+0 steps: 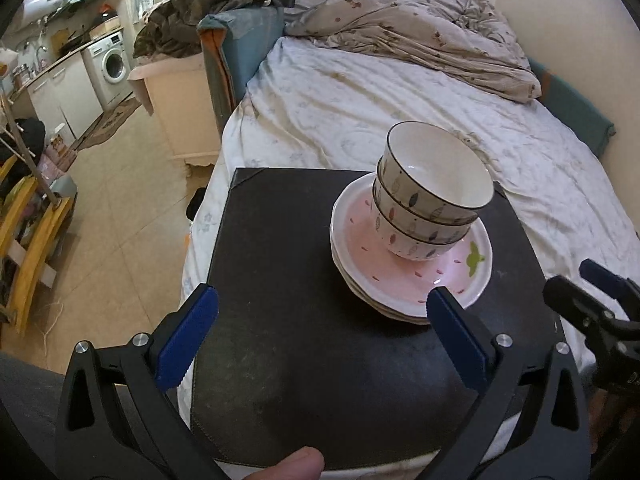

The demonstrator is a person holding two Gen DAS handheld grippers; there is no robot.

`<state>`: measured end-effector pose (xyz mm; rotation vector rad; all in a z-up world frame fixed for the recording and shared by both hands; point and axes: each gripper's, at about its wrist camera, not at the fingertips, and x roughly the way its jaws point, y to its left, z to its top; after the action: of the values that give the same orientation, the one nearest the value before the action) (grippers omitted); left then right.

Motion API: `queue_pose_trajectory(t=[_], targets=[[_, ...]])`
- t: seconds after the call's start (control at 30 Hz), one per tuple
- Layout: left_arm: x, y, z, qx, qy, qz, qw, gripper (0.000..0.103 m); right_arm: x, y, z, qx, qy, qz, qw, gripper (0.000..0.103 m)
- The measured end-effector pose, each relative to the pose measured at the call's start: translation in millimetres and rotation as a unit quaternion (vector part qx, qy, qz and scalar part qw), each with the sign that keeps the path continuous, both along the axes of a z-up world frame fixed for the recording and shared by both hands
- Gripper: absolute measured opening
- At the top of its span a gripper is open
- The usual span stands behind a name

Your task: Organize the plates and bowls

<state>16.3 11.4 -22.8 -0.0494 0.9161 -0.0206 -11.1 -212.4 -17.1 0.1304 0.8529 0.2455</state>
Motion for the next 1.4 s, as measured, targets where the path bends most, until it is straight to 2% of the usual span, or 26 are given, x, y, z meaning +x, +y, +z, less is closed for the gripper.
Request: queue_pose_trajectory(t=[0.17, 0.23, 0.6, 1.4], targets=[[-1, -3, 0, -0.003, -0.002, -0.008, 1.0, 0.103, 8, 5, -2, -0.026, -0.013, -0.012, 1.0, 0.103], [-1, -3, 2, -0.006, -0.005, -0.009, 0.9999, 0.103, 11, 6, -7, -0.034, -0.003, -0.019, 0.999, 0.103], [3, -7, -3, -0.006, 0.01, -0.02, 0.9997, 0.103, 14, -1, -10, -0.03, 0.003, -0.038, 0.999, 0.103], [2, -9, -3, -0.004, 0.007, -0.019, 0.9998, 0.103, 11, -3, -10, -0.035, -0.004, -0.042, 0.999, 0.103]])
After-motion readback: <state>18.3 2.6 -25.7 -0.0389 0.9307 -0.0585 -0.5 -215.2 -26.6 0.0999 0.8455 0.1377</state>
